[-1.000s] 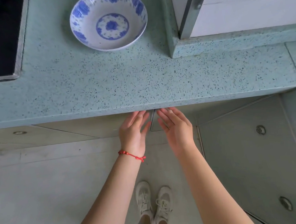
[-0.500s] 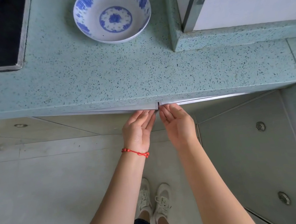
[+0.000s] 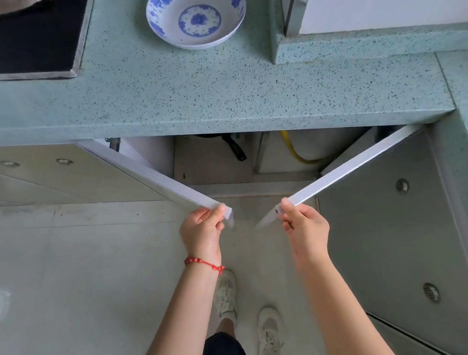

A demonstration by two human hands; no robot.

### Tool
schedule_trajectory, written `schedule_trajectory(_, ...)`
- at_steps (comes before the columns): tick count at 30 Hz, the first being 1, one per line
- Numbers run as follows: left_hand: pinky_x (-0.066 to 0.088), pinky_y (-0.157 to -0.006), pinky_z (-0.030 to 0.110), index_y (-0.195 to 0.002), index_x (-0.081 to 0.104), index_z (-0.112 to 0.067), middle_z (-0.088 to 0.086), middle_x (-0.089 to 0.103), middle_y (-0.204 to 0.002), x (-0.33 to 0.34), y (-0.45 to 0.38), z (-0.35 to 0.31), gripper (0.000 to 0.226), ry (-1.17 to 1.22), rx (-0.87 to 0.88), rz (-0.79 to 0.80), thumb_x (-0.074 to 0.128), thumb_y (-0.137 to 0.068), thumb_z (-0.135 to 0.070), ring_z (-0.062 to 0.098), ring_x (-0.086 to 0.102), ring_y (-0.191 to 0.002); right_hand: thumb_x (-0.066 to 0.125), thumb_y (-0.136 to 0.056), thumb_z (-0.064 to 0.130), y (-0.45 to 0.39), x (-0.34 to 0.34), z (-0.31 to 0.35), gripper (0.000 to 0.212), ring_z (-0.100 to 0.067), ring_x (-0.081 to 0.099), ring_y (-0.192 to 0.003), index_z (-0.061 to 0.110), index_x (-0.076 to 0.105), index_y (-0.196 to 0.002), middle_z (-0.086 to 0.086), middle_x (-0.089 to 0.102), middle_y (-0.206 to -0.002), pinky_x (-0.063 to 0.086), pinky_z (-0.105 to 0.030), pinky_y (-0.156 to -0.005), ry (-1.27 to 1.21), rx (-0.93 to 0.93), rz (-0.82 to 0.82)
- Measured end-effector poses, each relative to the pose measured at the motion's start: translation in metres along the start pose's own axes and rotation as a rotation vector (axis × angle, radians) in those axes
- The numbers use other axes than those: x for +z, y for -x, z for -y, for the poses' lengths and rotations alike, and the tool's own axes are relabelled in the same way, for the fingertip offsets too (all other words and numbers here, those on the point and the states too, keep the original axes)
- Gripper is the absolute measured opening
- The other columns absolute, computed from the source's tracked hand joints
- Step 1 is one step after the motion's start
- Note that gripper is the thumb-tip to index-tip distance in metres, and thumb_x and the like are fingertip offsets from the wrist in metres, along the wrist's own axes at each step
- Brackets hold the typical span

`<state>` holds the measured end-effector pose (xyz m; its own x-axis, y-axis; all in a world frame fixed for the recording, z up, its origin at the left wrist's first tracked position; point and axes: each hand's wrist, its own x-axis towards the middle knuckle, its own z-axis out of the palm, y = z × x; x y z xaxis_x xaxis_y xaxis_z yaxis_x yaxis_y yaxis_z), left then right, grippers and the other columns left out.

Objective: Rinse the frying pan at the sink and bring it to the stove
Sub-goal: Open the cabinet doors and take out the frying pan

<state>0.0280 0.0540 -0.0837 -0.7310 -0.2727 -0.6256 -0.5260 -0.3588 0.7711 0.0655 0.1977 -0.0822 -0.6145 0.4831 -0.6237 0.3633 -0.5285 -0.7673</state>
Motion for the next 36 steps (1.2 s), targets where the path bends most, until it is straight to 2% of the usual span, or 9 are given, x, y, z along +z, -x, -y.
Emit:
schedule_trajectory(7, 0.033, -0.049, 0.019, -0.054, 0.057, -0.012, -0.011, 0.048, -0.037, -0.042, 0.022, 0.003, 0.028, -0.116, 0.119, -0.021, 0.064, -0.074, 0.006, 0.006, 0.038, -0.040, 0.072, -0.075, 0.017, 0.021, -0.047, 0.002, 0.031, -0.013, 0.046, -0.053, 0.011, 0.050, -0.055, 0.001, 0.053, -0.052, 0.040, -0.026, -0.064, 0.255, -0.044, 0.007)
schedule_trajectory(13, 0.037, -0.046, 0.015, -0.060, 0.057, -0.006, 0.007, 0.044, -0.063, -0.078, 0.030, 0.003, 0.020, -0.251, 0.171, -0.042, 0.065, -0.074, 0.006, 0.014, 0.039, -0.051, 0.070, -0.075, 0.017, 0.040, -0.091, -0.001, 0.030, -0.010, 0.045, -0.052, 0.016, 0.049, -0.054, 0.001, 0.051, -0.055, 0.041, -0.026, -0.064, 0.308, -0.068, -0.038)
schedule_trajectory(17, 0.042, -0.048, 0.012, -0.073, 0.060, -0.003, 0.000, 0.055, -0.055, -0.096, 0.037, 0.001, 0.010, -0.364, 0.230, -0.080, 0.066, -0.074, 0.005, -0.002, 0.049, -0.039, 0.071, -0.077, 0.016, 0.054, -0.120, 0.000, 0.014, -0.012, 0.051, -0.059, 0.013, 0.059, -0.071, -0.001, 0.057, -0.065, 0.045, -0.024, -0.068, 0.294, -0.092, -0.107)
schedule_trajectory(19, 0.042, -0.047, 0.006, -0.083, 0.061, -0.001, 0.001, 0.058, -0.061, -0.108, 0.040, 0.000, 0.012, -0.415, 0.263, -0.087, 0.067, -0.074, 0.005, -0.007, 0.052, -0.038, 0.070, -0.077, 0.016, 0.060, -0.133, -0.001, 0.011, -0.012, 0.052, -0.060, 0.010, 0.062, -0.079, -0.002, 0.059, -0.067, 0.046, -0.025, -0.071, 0.289, -0.104, -0.145)
schedule_trajectory(22, 0.044, -0.048, 0.006, -0.089, 0.062, 0.002, 0.002, 0.058, -0.067, -0.130, 0.041, -0.003, 0.017, -0.465, 0.296, -0.093, 0.067, -0.073, 0.006, -0.001, 0.056, -0.047, 0.070, -0.077, 0.015, 0.068, -0.148, -0.003, 0.016, -0.010, 0.053, -0.058, 0.006, 0.066, -0.090, -0.001, 0.059, -0.066, 0.047, -0.023, -0.070, 0.246, -0.126, -0.231)
schedule_trajectory(25, 0.049, -0.060, 0.017, -0.089, 0.063, 0.006, 0.002, 0.059, -0.067, -0.151, 0.042, -0.007, 0.016, -0.523, 0.300, -0.092, 0.066, -0.073, 0.007, 0.010, 0.056, -0.058, 0.070, -0.078, 0.017, 0.073, -0.160, -0.005, 0.018, -0.007, 0.052, -0.055, 0.007, 0.068, -0.092, 0.000, 0.060, -0.064, 0.046, -0.023, -0.069, 0.238, -0.153, -0.315)
schedule_trajectory(30, 0.044, -0.052, 0.001, -0.092, 0.064, 0.007, 0.010, 0.065, -0.080, -0.179, 0.042, -0.009, 0.018, -0.565, 0.351, -0.094, 0.063, -0.074, 0.009, -0.010, 0.057, -0.046, 0.071, -0.077, 0.018, 0.079, -0.176, -0.005, 0.020, -0.005, 0.054, -0.054, 0.009, 0.068, -0.095, 0.001, 0.062, -0.065, 0.049, -0.019, -0.067, 0.150, -0.175, -0.424)
schedule_trajectory(33, 0.047, -0.057, 0.005, -0.093, 0.064, 0.006, 0.021, 0.068, -0.089, -0.196, 0.044, -0.014, 0.017, -0.618, 0.341, -0.114, 0.062, -0.075, 0.005, 0.007, 0.062, -0.058, 0.070, -0.078, 0.017, 0.081, -0.184, -0.005, 0.024, -0.005, 0.058, -0.055, 0.004, 0.067, -0.097, -0.001, 0.064, -0.070, 0.052, -0.011, -0.057, 0.085, -0.183, -0.469)
schedule_trajectory(36, 0.048, -0.071, 0.023, -0.096, 0.064, 0.002, 0.022, 0.070, -0.090, -0.210, 0.047, -0.019, 0.019, -0.689, 0.344, -0.150, 0.061, -0.078, 0.001, 0.022, 0.064, -0.074, 0.067, -0.080, 0.012, 0.083, -0.188, -0.005, 0.030, 0.000, 0.060, -0.047, -0.003, 0.063, -0.105, -0.004, 0.062, -0.072, 0.053, -0.009, -0.055, 0.024, -0.202, -0.495)
